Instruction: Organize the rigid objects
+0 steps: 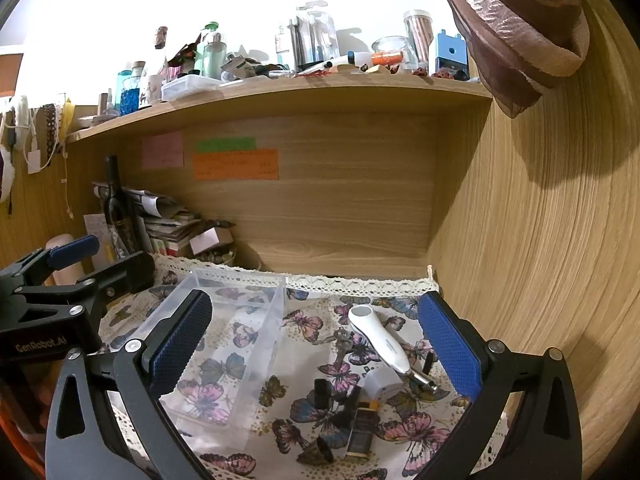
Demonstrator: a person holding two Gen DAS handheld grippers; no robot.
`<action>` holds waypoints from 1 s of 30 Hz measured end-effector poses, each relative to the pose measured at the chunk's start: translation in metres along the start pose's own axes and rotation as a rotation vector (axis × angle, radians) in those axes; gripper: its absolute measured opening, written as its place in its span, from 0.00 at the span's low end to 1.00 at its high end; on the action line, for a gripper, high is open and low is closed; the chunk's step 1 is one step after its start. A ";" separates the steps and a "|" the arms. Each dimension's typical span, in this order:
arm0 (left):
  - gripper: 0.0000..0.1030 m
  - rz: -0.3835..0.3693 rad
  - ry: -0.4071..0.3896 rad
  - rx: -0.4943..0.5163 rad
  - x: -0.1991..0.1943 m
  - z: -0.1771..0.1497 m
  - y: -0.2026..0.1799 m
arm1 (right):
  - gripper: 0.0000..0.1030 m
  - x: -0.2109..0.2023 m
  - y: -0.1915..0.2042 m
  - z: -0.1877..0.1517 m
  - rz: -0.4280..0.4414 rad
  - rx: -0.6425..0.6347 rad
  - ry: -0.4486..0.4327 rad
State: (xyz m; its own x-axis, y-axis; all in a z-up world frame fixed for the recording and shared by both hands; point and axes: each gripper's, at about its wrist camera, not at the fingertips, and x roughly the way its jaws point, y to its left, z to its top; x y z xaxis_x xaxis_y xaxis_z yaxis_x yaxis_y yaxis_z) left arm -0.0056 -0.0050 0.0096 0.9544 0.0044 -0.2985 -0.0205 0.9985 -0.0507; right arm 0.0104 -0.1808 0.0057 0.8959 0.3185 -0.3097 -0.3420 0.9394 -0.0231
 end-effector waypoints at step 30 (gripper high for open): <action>1.00 -0.014 0.009 -0.022 0.000 0.000 0.005 | 1.00 -0.002 0.007 0.000 0.010 -0.009 -0.008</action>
State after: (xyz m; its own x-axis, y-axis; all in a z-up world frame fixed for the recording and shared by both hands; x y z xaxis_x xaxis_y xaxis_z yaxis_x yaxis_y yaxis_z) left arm -0.0053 0.0004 0.0096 0.9519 -0.0106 -0.3063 -0.0135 0.9970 -0.0764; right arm 0.0062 -0.1748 0.0067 0.8946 0.3290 -0.3025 -0.3535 0.9350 -0.0286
